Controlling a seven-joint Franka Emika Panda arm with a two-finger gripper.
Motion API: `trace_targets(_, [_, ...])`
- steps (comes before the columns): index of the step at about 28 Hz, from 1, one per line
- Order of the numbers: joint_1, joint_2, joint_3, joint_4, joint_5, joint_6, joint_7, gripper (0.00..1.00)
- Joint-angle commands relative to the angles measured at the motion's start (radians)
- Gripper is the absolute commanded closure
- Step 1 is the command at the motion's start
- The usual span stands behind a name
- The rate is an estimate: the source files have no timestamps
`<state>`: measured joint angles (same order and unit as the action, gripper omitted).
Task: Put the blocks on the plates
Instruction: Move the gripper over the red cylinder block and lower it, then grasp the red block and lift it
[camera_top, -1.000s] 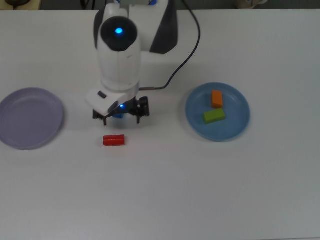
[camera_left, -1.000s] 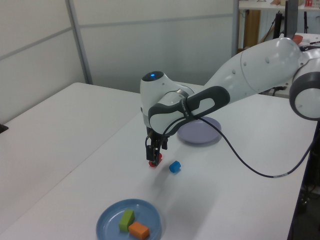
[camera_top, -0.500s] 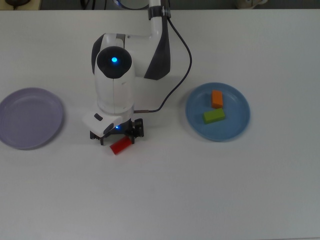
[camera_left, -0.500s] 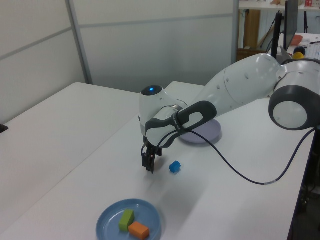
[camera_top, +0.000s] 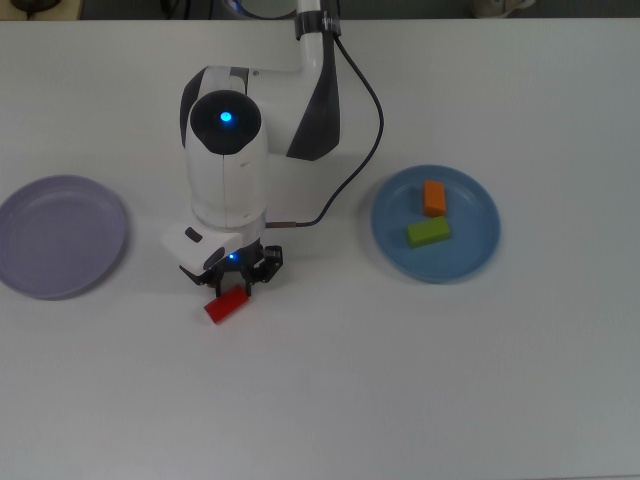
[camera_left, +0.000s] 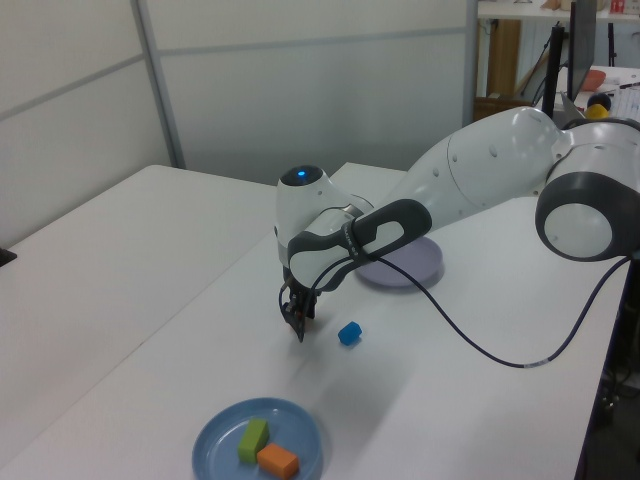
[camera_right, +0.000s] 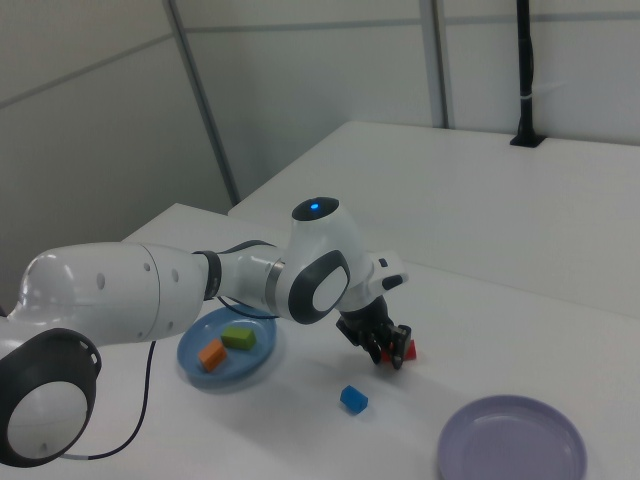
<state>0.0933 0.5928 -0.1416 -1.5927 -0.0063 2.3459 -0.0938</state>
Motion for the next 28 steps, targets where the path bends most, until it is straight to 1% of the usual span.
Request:
trace_targets(1, [-0.009,0.002,0.002,0.007,0.023,0.003,-0.014,0.83])
trace_targets(2, [-0.007,0.002,0.000,0.007,0.023,0.003,-0.014,0.66])
trace_targets(3, [-0.007,0.002,0.002,0.007,0.023,0.001,-0.012,0.36])
trace_targets(4, [-0.007,0.002,0.002,0.007,0.025,0.001,-0.006,0.01])
trace_targets(6, [-0.006,-0.001,0.000,0.007,0.020,0.001,-0.009,0.00])
trace_targets(10, [-0.006,-0.008,0.002,0.007,0.029,0.000,0.005,0.00])
trace_targets(11, [-0.006,-0.013,0.002,0.007,0.063,-0.002,0.043,0.00])
trace_targets(14, [-0.006,-0.022,0.002,0.007,0.139,-0.002,0.129,0.00])
trace_targets(16, [-0.003,-0.027,0.002,0.007,0.167,-0.004,0.175,0.00])
trace_targets(18, [0.000,-0.024,0.002,0.007,0.167,-0.002,0.259,0.00])
trace_targets(19, [0.000,-0.024,0.002,0.007,0.163,0.000,0.287,0.04])
trace_targets(20, [0.000,-0.022,0.002,0.007,0.163,0.001,0.310,0.11])
trace_targets(21, [-0.001,-0.019,0.002,0.007,0.161,0.003,0.343,0.29])
trace_targets(22, [-0.001,-0.019,0.002,0.005,0.160,0.003,0.350,0.34])
trace_targets(25, [-0.001,-0.018,0.000,0.005,0.160,0.003,0.365,0.39])
trace_targets(28, [-0.004,-0.007,-0.001,0.005,0.157,0.004,0.388,0.39])
